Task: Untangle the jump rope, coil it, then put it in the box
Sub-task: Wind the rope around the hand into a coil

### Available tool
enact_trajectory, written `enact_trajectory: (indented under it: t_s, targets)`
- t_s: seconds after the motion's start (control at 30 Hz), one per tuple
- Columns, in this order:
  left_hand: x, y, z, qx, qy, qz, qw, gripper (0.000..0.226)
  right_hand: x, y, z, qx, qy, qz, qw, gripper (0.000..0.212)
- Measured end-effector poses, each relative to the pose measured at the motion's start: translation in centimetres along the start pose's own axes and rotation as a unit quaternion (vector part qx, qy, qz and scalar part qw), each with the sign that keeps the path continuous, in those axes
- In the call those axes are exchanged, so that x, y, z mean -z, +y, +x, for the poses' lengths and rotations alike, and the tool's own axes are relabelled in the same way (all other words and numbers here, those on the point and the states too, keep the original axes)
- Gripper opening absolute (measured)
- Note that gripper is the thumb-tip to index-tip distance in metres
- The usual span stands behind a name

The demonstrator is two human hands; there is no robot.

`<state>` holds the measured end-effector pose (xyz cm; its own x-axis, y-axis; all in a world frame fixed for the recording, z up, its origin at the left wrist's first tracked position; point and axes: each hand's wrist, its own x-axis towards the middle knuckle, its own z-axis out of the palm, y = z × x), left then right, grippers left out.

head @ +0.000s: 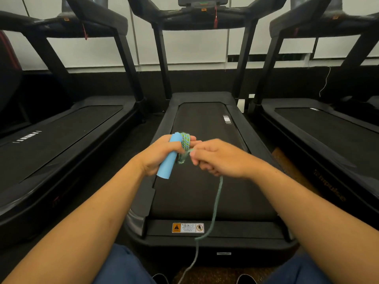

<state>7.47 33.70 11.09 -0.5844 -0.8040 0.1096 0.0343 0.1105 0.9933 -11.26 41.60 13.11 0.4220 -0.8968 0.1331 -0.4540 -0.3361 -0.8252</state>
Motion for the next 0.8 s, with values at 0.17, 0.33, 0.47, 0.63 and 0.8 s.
enact_trajectory:
  t_s: [0.17,0.33,0.47,0.63,0.8]
  targets:
    - [-1.3,-0.3,-0.1,0.039,-0.087,0.026,0.995,0.056,2.4,0.9,1.0,0.03,0.105,0.033,0.994,0.029]
    - [-1.7,0.0,-0.2,0.061,-0.149,0.028,0.987,0.058,3.7,2.5,1.7,0.045,0.172,0.018,0.984,0.028]
    - [-1.6,-0.1,-0.5,0.079,-0.185,0.017,0.979,0.058,4.9,3.5,1.9,0.073,0.212,-0.1,0.969,0.017]
    - [-2.6,0.3,-1.0,0.086,-0.237,-0.026,0.967,0.058,4.5,3.8,2.3,0.069,0.218,-0.107,0.968,0.029]
    - [-2.7,0.1,-0.6,0.063,-0.194,-0.072,0.976,0.087,1.9,4.4,3.2,0.012,0.144,0.105,0.984,0.029]
